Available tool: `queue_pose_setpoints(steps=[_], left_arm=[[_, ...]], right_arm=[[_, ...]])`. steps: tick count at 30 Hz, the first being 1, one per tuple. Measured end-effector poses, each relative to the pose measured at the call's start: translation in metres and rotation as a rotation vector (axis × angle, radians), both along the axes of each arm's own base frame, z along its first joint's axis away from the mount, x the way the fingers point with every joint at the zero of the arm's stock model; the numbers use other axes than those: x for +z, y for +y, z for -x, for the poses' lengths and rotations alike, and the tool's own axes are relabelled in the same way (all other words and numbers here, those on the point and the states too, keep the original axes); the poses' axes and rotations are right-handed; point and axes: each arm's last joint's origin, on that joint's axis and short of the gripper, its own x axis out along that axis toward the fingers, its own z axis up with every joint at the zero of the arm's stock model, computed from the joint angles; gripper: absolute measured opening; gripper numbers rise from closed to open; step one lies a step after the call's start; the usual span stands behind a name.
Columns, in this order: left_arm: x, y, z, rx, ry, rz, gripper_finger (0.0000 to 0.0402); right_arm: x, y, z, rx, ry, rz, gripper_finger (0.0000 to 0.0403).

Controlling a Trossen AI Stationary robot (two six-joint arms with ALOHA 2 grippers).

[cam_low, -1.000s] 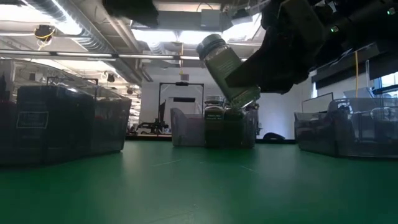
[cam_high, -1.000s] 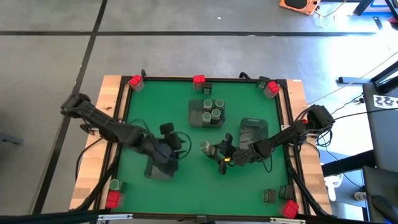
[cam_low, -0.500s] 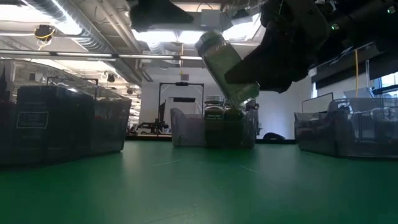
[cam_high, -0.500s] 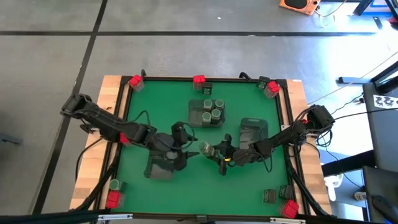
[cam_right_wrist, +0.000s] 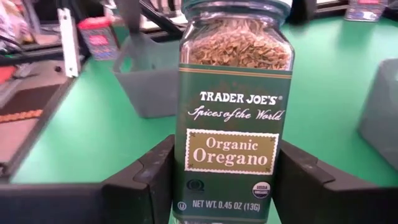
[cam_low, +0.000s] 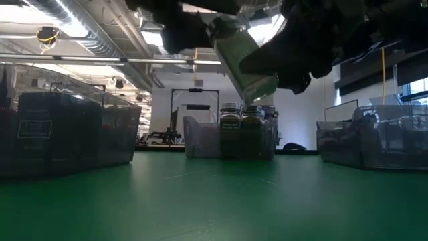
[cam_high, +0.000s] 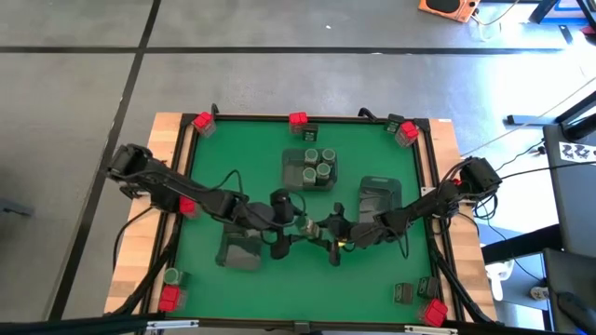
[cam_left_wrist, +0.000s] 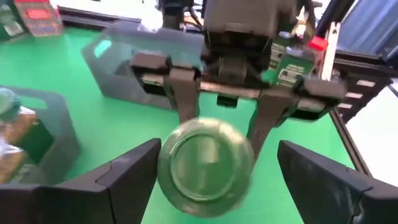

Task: Sort spices by type
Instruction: Put the green seasoning bottle into the top black bin

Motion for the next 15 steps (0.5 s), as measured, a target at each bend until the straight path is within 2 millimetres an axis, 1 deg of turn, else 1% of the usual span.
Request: queue_pose_setpoints(steps=[5, 7, 11, 15], left_arm=[[-0.0058, 0.0008, -0.0033, 0.002, 0.011, -0.002, 0.0319], [-0.0059, 0.0005, -0.0037, -0.002, 0.007, -0.007, 0.031], [-0.0011, 0.0001, -0.0059, -0.009, -0.046, -0.01, 0.0275], [-0.0042, 0.0016, -0.0072, -0.007, -0.033, -0.018, 0.0231]], right_arm=[[0.0008, 0.0002, -0.0004, 0.011, -0.007, -0.005, 0.0203], [0.0008, 0.0003, -0.0004, 0.016, -0.007, -0.007, 0.0203], [0.001, 0.0006, -0.0004, 0.021, -0.009, -0.008, 0.0203], [0.0016, 0.0009, -0.0006, 0.027, -0.013, -0.009, 0.0203]])
